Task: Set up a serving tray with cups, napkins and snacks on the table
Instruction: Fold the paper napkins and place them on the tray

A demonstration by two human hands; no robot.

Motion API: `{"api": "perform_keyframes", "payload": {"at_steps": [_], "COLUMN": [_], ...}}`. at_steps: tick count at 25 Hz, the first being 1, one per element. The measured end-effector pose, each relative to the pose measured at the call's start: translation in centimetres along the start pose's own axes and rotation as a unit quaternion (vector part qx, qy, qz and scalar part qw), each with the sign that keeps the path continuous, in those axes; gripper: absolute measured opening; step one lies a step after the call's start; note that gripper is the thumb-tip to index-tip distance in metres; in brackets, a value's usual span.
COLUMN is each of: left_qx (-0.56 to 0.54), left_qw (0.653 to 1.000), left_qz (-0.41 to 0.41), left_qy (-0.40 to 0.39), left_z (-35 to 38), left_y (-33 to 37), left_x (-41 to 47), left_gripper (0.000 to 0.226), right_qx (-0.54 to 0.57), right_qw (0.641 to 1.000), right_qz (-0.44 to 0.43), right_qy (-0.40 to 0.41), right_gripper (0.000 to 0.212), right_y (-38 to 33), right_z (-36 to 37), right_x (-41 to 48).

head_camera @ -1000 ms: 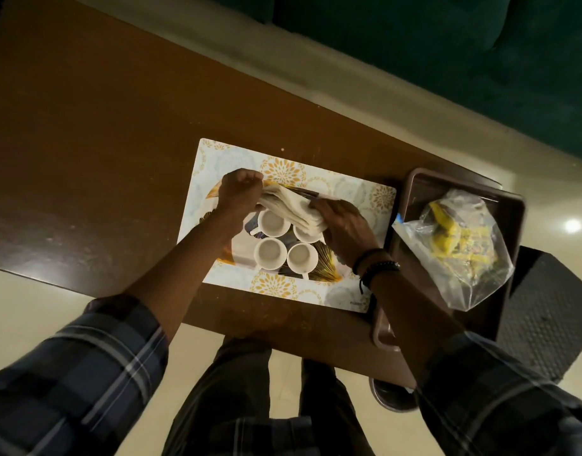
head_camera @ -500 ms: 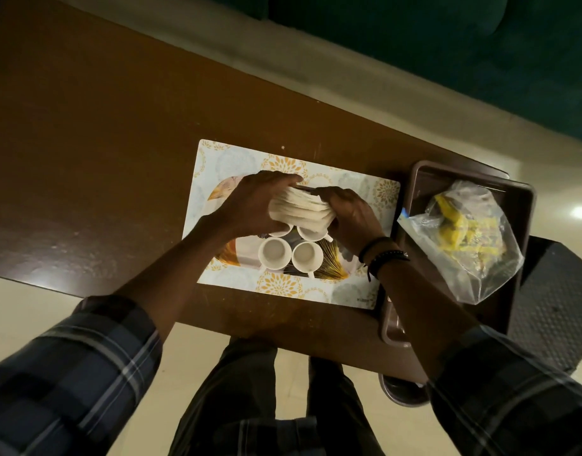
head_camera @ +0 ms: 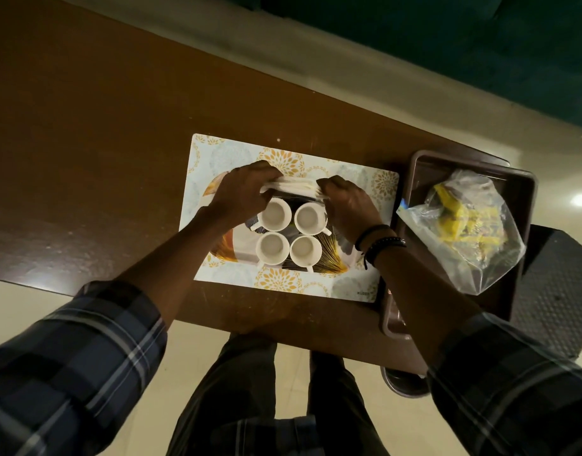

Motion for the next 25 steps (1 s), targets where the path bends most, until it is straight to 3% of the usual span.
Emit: {"api": "perform_keyframes", "payload": {"at_steps": [6,11,17,25], "left_qx": [-0.017,-0.016,-0.004,-0.02], "left_qw": [0.999,0.997,0.997,0.996], "left_qz": [-0.045,-0.071,-0.074,-0.088], "left_qy": [-0.014,-0.013,-0.021,0.001], "left_z": [-0.1,0.0,0.6,0.4], "left_y": [-2.3,-3.1,-3.2,-1.0], "left_x": [-0.8,-1.2,-0.9,-2.8], "left_gripper": [0.029,0.03,0.026,0.059], "right_qx": [0.009,0.041,0.062,0.129], "right_qw": [0.999,0.992,0.991,0.974], "right_qz": [0.035,0.097,0.114,0.186], "right_qy": [-0.036,-0.069,-0.042,0.026], "right_gripper": [0.051,0.045,0.038,0.058], "right_y": [0.8,2.3,2.6,2.8], "right_z": [0.7,1.6,1.7,0.3], "right_x": [-1.0,-1.1,-1.1,-3.8]}}
Point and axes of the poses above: each hand's wrist, its own x-axis towards the middle knuckle, its own z-axis out of the palm, y = z × x, the point moved 8 cm from there along x, towards the middle knuckle, and after that the axes turned 7 degrees about -z, right-handed, at the moved point
